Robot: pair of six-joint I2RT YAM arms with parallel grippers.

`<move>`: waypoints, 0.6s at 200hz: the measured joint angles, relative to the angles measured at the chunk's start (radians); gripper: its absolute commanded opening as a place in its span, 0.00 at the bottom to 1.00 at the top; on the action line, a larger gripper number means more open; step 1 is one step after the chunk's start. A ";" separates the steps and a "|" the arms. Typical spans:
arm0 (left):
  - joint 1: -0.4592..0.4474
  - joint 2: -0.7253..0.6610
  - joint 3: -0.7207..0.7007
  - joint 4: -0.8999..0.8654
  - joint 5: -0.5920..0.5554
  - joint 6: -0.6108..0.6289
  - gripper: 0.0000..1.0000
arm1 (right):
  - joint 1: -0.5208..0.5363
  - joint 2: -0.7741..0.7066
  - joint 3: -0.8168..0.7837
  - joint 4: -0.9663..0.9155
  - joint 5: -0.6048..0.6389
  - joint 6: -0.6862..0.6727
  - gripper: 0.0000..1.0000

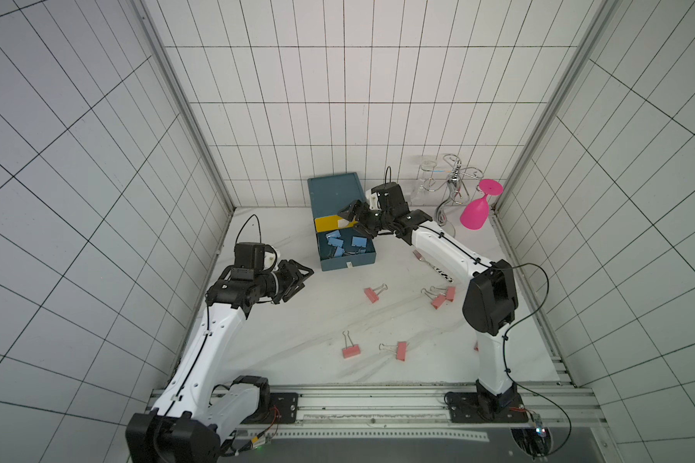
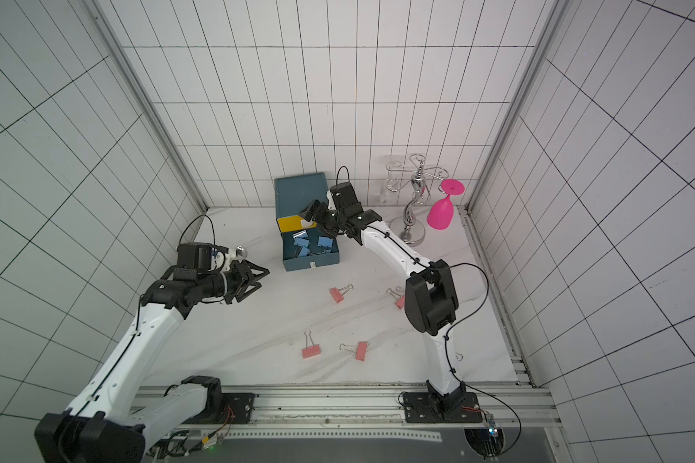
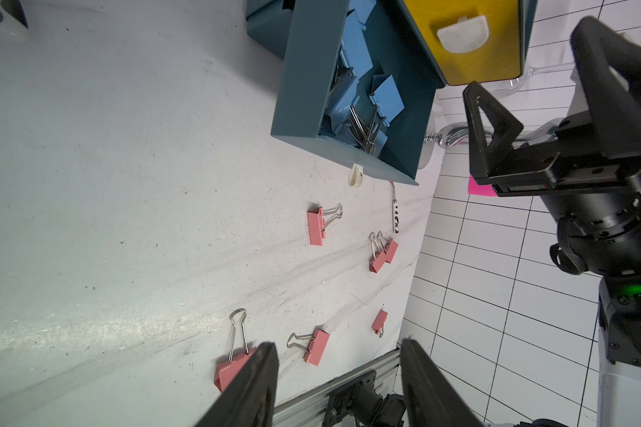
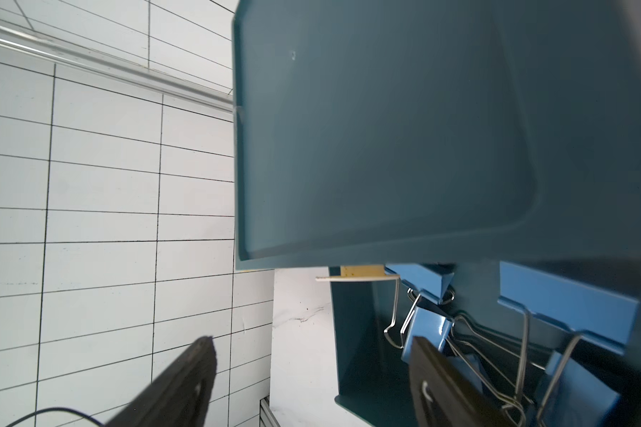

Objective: Put the binder clips in the drawer according to color
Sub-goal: Place the binder clip in the drawer, then close the drawer in the storage box.

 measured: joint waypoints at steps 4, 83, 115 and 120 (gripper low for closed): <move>0.000 0.001 0.000 0.000 0.000 0.000 0.57 | -0.004 -0.010 -0.006 0.001 -0.001 -0.006 0.76; 0.000 0.041 0.000 0.053 0.002 -0.025 0.56 | -0.086 -0.328 -0.254 -0.113 -0.009 -0.183 0.57; 0.000 0.076 -0.002 0.111 0.015 -0.064 0.42 | -0.143 -0.372 -0.367 -0.175 -0.043 -0.231 0.36; 0.000 0.082 -0.004 0.125 0.018 -0.066 0.36 | -0.151 -0.372 -0.385 -0.184 -0.050 -0.235 0.33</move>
